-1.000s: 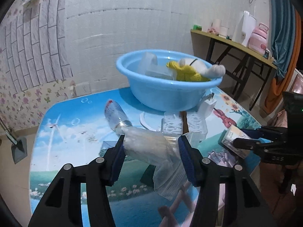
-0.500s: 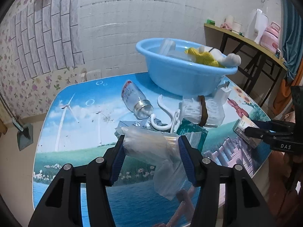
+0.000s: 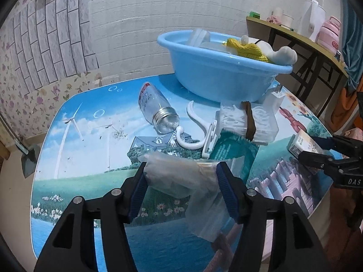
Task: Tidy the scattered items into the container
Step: 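Carry clear bag and tissue pack over the blue basin and open both tools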
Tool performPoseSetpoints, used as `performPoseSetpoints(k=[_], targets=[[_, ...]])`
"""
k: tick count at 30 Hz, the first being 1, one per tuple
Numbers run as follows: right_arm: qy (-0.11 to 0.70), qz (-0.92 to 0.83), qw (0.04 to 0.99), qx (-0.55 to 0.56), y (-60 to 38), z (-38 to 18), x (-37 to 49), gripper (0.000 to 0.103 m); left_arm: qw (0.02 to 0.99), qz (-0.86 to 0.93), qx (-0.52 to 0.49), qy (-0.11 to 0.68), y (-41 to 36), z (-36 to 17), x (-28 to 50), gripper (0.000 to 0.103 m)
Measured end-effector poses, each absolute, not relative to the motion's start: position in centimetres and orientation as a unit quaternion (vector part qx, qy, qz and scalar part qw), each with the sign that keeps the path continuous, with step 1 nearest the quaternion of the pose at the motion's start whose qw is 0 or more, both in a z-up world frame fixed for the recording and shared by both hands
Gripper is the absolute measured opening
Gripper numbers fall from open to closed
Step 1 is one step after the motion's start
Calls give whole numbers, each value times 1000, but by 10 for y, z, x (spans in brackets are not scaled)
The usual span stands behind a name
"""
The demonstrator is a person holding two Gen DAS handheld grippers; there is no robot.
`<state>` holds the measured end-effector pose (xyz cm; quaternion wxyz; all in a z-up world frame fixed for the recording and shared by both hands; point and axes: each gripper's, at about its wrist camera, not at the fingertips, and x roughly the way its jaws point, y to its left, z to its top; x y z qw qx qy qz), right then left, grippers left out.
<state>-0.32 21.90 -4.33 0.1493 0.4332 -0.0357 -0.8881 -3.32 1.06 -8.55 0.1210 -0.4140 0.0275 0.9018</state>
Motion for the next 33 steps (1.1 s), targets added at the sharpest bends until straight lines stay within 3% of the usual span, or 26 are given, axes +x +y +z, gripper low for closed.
performPoseSetpoints(k=[1,2,33], targets=[[-34,-888,149,434,219,-43,-3,60,120,905,-408,27,11,-82,-33,55],[-35,-887,148,436,220,-43,-4,46,124,908,-400,26,12,-79,-31,54],[-64,-914,169,364,223,8,13,45,145,923,-357,9,23,-28,-35,53]])
